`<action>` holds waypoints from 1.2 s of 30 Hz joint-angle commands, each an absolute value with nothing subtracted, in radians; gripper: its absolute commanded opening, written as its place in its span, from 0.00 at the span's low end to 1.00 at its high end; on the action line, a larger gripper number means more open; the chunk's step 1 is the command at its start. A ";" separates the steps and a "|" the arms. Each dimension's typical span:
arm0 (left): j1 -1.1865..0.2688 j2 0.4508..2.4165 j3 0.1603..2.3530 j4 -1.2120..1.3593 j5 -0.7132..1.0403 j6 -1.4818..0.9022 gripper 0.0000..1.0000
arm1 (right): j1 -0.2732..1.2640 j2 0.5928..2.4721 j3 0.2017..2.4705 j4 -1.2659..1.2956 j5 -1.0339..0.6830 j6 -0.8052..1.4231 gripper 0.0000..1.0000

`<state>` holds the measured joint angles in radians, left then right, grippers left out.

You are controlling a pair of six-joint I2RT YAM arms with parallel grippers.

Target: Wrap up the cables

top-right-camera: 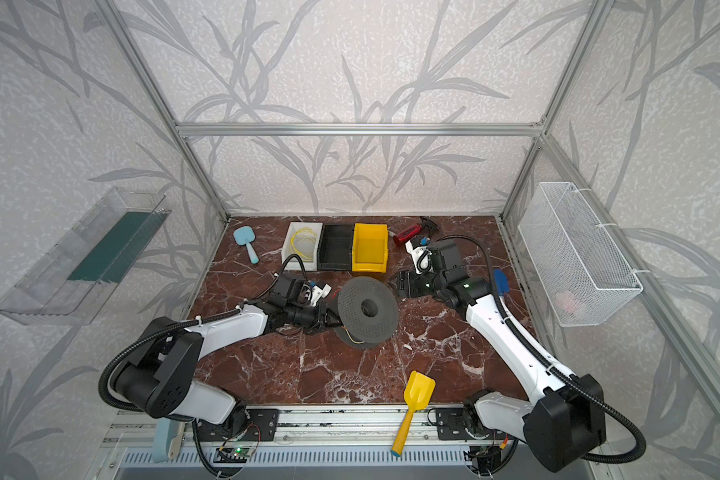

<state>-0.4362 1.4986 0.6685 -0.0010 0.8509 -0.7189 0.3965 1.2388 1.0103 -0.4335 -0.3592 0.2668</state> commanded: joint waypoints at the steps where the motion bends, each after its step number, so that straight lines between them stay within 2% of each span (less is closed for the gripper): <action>1: -0.423 1.491 0.660 -0.126 0.715 -0.680 0.14 | 0.414 1.269 0.999 -0.404 -0.382 0.275 0.77; 4: -0.413 1.473 0.658 -0.176 0.680 -0.670 0.25 | 0.422 1.278 0.992 -0.396 -0.385 0.275 0.77; 8: -0.408 1.469 0.652 -0.218 0.650 -0.664 0.32 | 0.423 1.272 0.983 -0.385 -0.380 0.275 0.77; 15: -0.387 1.411 0.625 -0.267 0.589 -0.664 0.37 | 0.423 1.266 0.982 -0.385 -0.384 0.276 0.77; 23: -0.380 1.261 0.620 -0.484 0.517 -0.672 0.50 | 0.422 1.274 1.010 -0.398 -0.346 0.276 0.78; 26: -0.380 1.141 0.668 -0.647 0.390 -0.669 0.60 | 0.425 1.290 1.060 -0.467 -0.238 0.253 0.83; 27: -0.379 1.099 0.702 -0.698 0.326 -0.666 0.83 | 0.426 1.293 1.080 -0.495 -0.182 0.248 0.85; 28: -0.379 1.061 0.738 -0.736 0.253 -0.664 0.97 | 0.429 1.289 1.096 -0.514 -0.134 0.239 0.86; 30: -0.373 1.014 0.816 -0.792 0.106 -0.648 0.99 | 0.454 1.274 1.108 -0.519 -0.031 0.205 0.88; 31: -0.365 1.007 0.860 -0.812 0.028 -0.633 0.99 | 0.471 1.266 1.111 -0.512 0.025 0.193 0.93; 33: -0.343 1.016 0.934 -0.801 -0.074 -0.593 0.99 | 0.482 1.257 1.119 -0.494 0.063 0.193 0.93; 36: -0.290 1.061 1.006 -0.704 -0.121 -0.495 0.99 | 0.489 1.216 1.108 -0.443 0.075 0.193 0.93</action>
<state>-0.3237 1.0302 0.9627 -0.7097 0.0559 -0.5980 0.4816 1.2671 1.0931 -0.4721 -0.0212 0.2134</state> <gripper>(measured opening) 0.990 0.932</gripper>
